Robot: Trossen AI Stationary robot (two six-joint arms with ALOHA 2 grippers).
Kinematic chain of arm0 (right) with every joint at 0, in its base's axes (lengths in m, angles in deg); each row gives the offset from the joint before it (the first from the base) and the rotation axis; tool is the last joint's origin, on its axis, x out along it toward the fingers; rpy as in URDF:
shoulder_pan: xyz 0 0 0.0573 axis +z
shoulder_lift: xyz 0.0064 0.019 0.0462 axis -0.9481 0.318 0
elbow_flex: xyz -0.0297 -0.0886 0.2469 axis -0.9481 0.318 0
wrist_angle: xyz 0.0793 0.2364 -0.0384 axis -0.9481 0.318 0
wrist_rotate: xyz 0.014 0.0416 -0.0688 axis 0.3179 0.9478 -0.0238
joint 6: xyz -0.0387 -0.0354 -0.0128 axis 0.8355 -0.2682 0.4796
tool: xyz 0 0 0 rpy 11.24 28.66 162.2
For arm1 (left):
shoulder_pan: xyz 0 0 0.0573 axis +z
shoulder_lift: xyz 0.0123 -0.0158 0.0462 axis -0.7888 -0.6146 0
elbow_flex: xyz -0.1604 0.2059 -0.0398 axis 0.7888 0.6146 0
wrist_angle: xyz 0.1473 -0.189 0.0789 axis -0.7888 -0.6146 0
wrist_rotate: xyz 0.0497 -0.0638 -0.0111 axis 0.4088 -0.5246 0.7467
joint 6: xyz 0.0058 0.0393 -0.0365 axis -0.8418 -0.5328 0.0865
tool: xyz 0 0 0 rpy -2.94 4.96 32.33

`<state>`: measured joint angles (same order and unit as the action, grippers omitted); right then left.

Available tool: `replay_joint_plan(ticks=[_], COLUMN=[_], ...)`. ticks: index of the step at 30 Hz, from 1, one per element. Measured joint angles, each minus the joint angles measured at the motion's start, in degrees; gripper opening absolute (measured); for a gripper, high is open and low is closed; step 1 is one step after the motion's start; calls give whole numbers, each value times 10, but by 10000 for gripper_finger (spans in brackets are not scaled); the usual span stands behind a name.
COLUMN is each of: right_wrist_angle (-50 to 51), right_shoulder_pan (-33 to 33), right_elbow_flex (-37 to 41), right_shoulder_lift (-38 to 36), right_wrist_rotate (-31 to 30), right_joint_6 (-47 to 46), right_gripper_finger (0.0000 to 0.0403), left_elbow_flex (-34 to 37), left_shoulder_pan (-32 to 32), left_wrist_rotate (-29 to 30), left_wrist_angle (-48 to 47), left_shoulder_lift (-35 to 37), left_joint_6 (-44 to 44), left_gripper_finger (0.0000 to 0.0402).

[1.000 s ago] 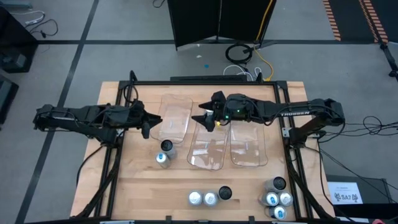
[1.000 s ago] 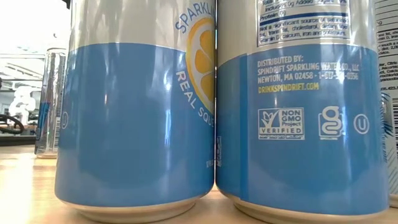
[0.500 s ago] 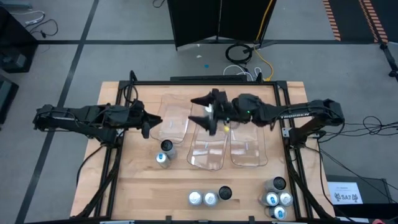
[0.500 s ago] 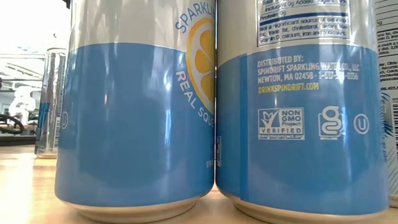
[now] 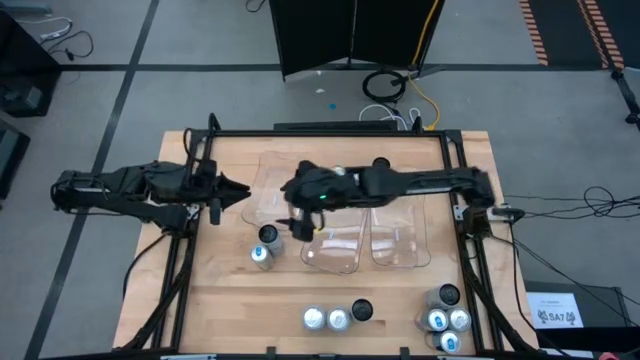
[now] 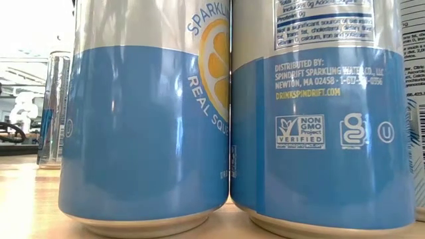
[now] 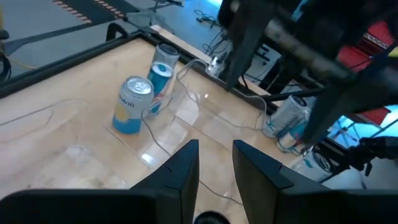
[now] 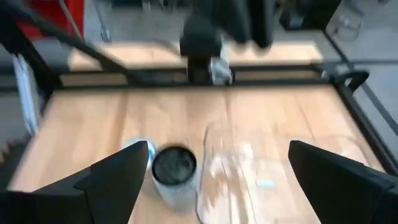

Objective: Sort soda cans
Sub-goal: Put the middle left white soda can into the right transparent bin

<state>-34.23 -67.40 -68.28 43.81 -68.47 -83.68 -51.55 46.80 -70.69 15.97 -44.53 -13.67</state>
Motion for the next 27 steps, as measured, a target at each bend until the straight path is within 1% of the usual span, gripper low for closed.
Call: replay_joint_plan(ticks=[3,8,11,15,22,27], right_wrist_angle=[35,42,40,9,-8,-50], right_shoulder_pan=[0,0,3,11,20,17], right_elbow_flex=[-31,-33,-33,-33,-33,-33], right_shoulder_lift=[41,84,106,123,151,162], right_wrist_rotate=[5,58,59,58,60,55], right_joint_6=[10,-25,-33,-12,-5,-4], right_gripper_finger=[380,380,380,380,380,380], left_elbow_flex=[0,0,0,0,0,0], left_shoulder_pan=[0,0,0,0,0,0], left_wrist_rotate=[-14,-35,-37,-37,-37,-37], left_wrist_angle=[0,-14,-36,-52,-51,-48], left_shoulder_lift=[9,19,19,18,18,19], left_joint_6=[0,3,4,4,4,4], left_gripper_finger=[107,107,107,107,107,107])
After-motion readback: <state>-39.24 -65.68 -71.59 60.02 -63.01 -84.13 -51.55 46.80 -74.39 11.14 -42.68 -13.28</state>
